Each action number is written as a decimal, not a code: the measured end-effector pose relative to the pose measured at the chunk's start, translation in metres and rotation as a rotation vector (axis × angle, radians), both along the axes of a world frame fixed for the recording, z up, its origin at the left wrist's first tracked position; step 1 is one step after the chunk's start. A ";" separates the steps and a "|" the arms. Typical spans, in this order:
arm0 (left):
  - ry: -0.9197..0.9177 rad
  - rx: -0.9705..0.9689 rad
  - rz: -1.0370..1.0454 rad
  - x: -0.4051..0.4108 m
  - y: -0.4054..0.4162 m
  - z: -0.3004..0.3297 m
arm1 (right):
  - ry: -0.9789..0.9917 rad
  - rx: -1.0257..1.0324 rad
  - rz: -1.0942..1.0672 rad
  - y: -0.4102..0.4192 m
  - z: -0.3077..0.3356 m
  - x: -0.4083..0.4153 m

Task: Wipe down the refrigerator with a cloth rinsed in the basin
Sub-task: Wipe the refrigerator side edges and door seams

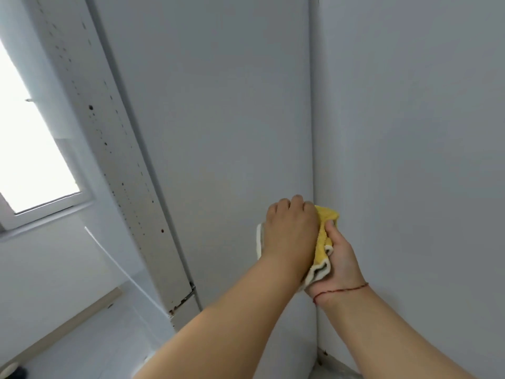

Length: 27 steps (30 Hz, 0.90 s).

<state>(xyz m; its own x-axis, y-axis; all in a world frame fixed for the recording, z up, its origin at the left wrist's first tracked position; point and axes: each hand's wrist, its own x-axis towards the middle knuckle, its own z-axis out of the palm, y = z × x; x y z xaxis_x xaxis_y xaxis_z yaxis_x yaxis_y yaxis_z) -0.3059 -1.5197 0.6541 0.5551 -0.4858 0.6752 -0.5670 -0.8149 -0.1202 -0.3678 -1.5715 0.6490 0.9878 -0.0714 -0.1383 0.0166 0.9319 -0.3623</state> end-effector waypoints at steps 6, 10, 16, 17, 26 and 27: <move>0.194 -0.433 -0.098 -0.027 0.036 0.022 | -0.046 -0.018 0.077 0.008 0.011 0.008; 0.003 -0.656 -0.120 -0.047 0.086 0.040 | -0.204 -0.132 0.031 0.040 0.028 0.010; -0.195 -0.999 -0.171 -0.073 0.163 0.076 | -0.689 -0.936 -0.630 0.115 0.037 0.017; -0.218 -1.070 -0.165 -0.076 0.174 0.082 | -0.780 -1.154 -0.726 0.127 0.032 0.022; -0.169 -1.220 -0.072 -0.064 0.255 0.118 | -0.927 -1.928 -0.905 0.199 0.006 0.060; -0.149 -1.210 -0.065 -0.060 0.260 0.120 | -0.920 -1.916 -0.937 0.201 0.013 0.063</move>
<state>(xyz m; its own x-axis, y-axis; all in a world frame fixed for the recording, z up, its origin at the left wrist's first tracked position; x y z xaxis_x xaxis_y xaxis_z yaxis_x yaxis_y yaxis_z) -0.3659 -1.2594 0.7742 0.4315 0.4768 0.7658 -0.6563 -0.4165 0.6291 -0.3050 -1.3710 0.6624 0.3589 0.1612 0.9193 0.6963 -0.7021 -0.1487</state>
